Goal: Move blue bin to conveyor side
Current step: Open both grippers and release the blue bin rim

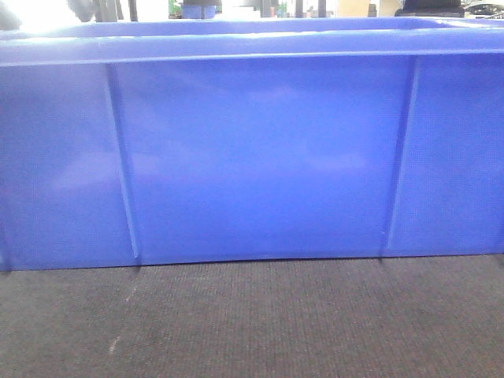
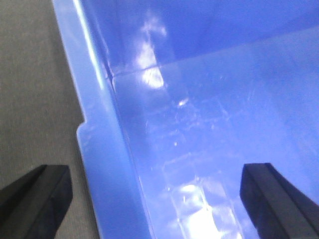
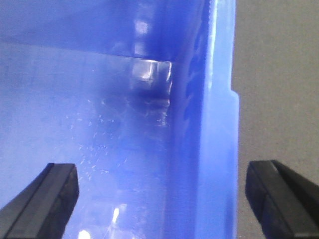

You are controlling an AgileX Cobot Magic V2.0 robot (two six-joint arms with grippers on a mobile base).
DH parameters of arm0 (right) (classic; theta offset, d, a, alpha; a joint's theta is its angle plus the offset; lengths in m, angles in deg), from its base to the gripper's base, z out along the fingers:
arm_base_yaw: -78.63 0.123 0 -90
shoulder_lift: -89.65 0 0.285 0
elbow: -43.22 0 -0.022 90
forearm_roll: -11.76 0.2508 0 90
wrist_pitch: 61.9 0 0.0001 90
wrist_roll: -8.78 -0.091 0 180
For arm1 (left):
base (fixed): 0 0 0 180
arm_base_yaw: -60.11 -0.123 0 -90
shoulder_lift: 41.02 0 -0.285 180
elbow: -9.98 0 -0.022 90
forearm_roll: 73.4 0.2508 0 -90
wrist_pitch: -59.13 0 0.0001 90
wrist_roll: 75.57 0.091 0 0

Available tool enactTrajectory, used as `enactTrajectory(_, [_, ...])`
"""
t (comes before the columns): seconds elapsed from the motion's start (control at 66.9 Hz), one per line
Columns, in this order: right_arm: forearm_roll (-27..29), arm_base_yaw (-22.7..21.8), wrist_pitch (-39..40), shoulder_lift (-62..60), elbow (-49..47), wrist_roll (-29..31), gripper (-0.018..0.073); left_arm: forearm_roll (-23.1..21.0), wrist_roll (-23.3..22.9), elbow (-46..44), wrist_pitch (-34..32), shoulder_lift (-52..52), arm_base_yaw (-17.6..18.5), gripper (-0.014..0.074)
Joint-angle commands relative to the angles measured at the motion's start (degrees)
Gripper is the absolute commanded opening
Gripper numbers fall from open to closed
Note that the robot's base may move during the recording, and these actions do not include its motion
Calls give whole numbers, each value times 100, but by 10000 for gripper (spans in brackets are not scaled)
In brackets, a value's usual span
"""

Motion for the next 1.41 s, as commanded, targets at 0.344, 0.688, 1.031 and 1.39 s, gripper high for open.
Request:
enactTrajectory(0.344, [-69, -6, 58, -1919, 85, 35, 57, 11, -61, 15, 419, 1526, 6, 468])
enactTrajectory(0.688, [-69, -6, 1047, -4090, 2404, 35, -88, 145, -61, 1874, -661, 3859, 6, -10])
enactTrajectory(1.031, [-69, -6, 2964, -7004, 6028, 35, -88, 215, -61, 5130, -2844, 6614, 6, -8])
enactTrajectory(1.39, [-69, -6, 3635, -9446, 7201, 35, -88, 215, -61, 6977, -3790, 8905, 6, -8])
